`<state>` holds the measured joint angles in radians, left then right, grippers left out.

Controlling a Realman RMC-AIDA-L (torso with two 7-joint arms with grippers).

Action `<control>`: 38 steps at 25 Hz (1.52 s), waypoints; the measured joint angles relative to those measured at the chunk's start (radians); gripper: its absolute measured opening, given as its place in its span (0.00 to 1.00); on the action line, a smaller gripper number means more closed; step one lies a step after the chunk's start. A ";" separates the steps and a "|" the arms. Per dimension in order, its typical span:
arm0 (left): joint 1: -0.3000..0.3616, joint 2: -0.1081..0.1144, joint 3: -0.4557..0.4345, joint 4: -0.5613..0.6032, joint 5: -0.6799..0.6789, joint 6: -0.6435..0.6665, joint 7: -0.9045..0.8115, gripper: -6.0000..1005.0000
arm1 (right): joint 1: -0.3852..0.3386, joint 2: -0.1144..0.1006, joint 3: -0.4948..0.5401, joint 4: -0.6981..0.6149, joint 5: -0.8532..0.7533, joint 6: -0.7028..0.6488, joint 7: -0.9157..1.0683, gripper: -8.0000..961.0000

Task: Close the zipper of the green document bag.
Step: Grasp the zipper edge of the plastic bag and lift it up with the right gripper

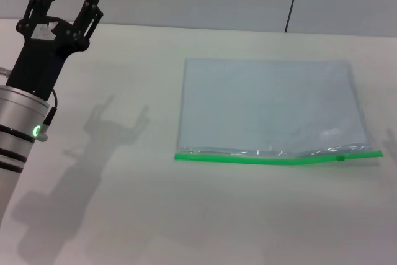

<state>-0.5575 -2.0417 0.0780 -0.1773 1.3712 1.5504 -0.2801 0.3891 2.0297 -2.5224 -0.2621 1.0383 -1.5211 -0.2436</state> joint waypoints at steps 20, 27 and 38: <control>0.020 0.000 -0.053 0.007 -0.004 -0.001 0.001 0.80 | -0.121 0.012 -0.035 -0.002 -0.002 0.215 -0.740 0.93; 0.021 0.000 -0.055 0.007 -0.004 -0.001 0.006 0.80 | -0.131 0.012 -0.028 -0.001 -0.002 0.299 -0.829 0.93; 0.022 0.000 -0.055 0.009 -0.004 -0.003 0.008 0.80 | -0.142 0.015 -0.040 -0.036 -0.004 0.425 -0.942 0.92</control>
<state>-0.5351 -2.0417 0.0229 -0.1686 1.3667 1.5478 -0.2719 0.2469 2.0448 -2.5620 -0.2986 1.0348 -1.0957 -1.1855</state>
